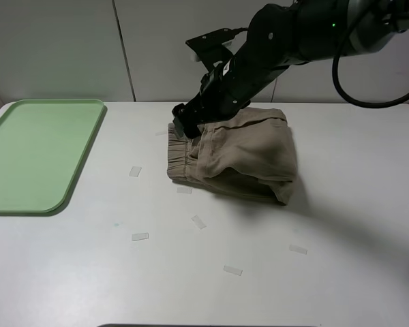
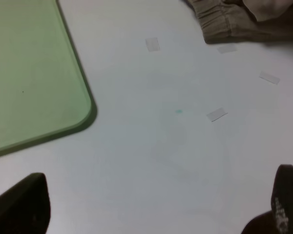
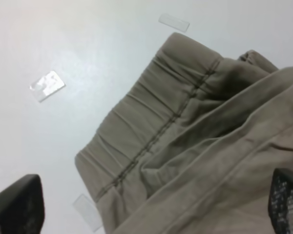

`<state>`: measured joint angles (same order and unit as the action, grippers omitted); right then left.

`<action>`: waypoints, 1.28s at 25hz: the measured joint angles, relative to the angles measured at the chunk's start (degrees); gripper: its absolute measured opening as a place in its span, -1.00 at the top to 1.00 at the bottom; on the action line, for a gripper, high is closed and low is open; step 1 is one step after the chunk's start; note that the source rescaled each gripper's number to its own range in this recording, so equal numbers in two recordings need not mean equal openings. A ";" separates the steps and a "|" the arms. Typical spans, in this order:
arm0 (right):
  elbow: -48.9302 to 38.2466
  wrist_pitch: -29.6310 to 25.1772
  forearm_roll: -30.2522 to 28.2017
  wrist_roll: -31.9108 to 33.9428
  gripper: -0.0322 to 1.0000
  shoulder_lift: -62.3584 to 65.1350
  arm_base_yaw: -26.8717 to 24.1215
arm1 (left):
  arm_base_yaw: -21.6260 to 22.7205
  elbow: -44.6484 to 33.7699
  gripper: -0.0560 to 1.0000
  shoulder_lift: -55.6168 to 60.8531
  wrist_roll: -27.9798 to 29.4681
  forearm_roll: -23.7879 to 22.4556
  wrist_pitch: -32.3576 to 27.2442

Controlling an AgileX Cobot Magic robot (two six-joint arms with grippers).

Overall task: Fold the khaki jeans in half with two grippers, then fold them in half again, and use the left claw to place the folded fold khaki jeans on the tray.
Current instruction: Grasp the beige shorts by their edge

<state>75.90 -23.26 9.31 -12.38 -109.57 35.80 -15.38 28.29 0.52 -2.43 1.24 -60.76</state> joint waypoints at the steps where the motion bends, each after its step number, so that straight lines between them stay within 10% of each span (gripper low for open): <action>1: 0.00 -0.05 -0.41 0.00 -0.98 0.00 -0.47 | 0.00 0.00 -1.00 0.00 0.00 0.00 0.00; 18: -1.42 -5.91 -7.77 -0.05 -0.98 2.14 -19.02 | 0.00 0.00 -1.00 0.00 -0.09 0.00 0.00; 32: -24.24 -2.99 -8.44 -3.40 -0.98 35.03 -42.57 | 0.00 0.00 -1.00 0.00 -0.13 0.00 0.00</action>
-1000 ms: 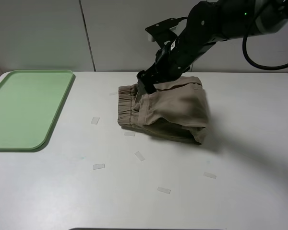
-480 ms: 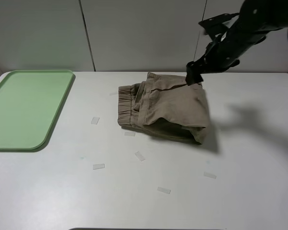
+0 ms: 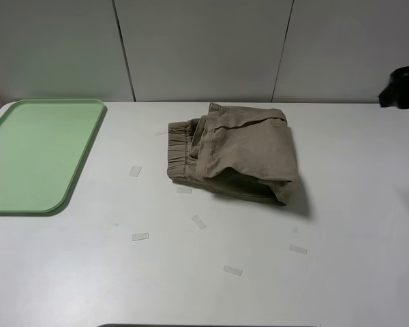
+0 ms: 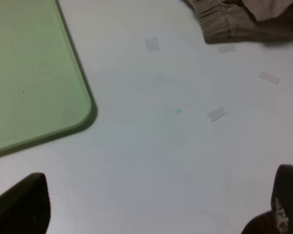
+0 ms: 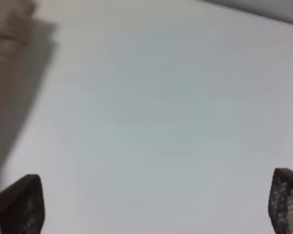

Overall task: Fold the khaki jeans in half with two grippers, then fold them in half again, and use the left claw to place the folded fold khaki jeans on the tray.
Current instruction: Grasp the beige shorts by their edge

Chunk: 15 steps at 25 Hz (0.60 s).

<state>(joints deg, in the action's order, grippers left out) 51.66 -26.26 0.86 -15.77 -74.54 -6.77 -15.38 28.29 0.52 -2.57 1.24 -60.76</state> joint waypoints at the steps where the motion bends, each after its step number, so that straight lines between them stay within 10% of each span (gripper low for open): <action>1: -1.18 0.00 0.24 0.00 -0.98 3.02 -1.37 | 0.00 0.00 -1.00 0.00 0.00 0.00 0.00; 15: -3.41 -15.66 4.04 -0.69 -0.98 38.63 -2.97 | 0.00 0.00 -1.00 0.00 0.00 0.00 0.00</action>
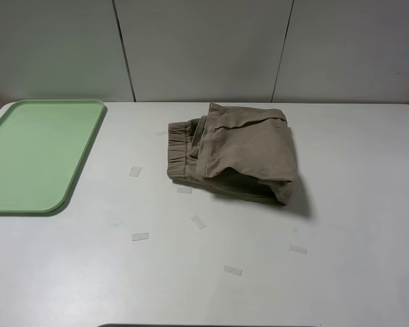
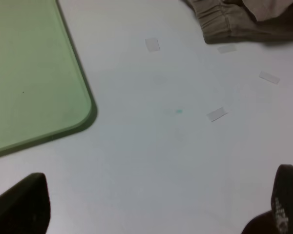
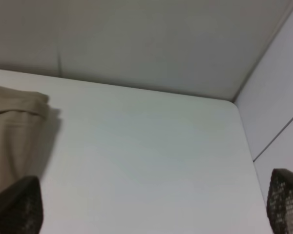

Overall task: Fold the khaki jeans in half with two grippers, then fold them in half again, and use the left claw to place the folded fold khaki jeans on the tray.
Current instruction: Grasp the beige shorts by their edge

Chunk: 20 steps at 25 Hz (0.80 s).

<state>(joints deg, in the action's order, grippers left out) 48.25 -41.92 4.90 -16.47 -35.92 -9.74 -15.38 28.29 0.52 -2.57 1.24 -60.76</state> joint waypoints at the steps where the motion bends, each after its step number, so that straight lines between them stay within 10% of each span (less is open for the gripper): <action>1: 0.00 -1.65 0.69 -0.65 -0.98 2.00 0.00 | 0.00 0.00 -1.00 0.00 0.00 0.00 0.00; 20: -13.58 0.54 -1.22 -3.70 -0.98 28.27 5.35 | 0.00 0.00 -1.00 0.00 0.00 0.00 0.00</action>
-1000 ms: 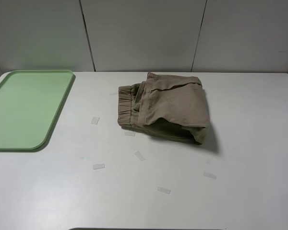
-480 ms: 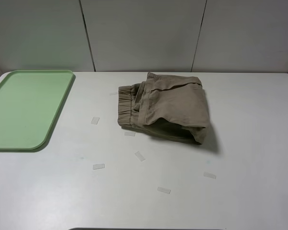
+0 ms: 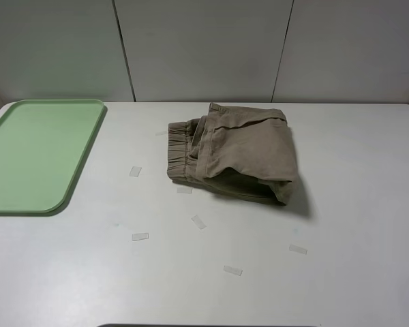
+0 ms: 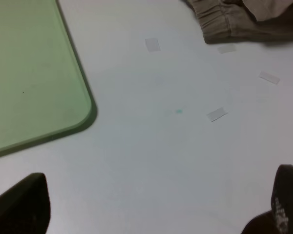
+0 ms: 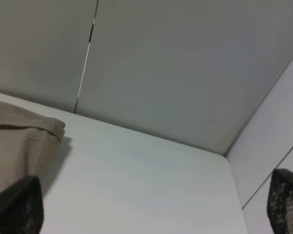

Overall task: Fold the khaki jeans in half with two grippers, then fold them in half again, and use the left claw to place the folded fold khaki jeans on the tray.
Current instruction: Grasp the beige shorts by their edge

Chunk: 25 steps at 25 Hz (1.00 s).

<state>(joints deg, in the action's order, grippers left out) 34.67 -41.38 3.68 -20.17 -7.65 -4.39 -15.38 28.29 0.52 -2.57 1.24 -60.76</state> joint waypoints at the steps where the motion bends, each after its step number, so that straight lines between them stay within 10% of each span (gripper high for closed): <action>1: -0.48 0.00 -0.07 0.00 -0.98 1.09 0.00 | 0.00 0.00 -1.00 0.00 0.00 0.00 0.00; 25: -5.57 -16.34 3.02 10.40 -0.98 7.94 0.00 | 0.00 0.00 -1.00 0.00 0.00 0.00 0.00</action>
<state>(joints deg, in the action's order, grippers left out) 29.10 -57.71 6.71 -9.77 0.28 -4.39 -15.38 28.29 0.52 -2.57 1.24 -60.76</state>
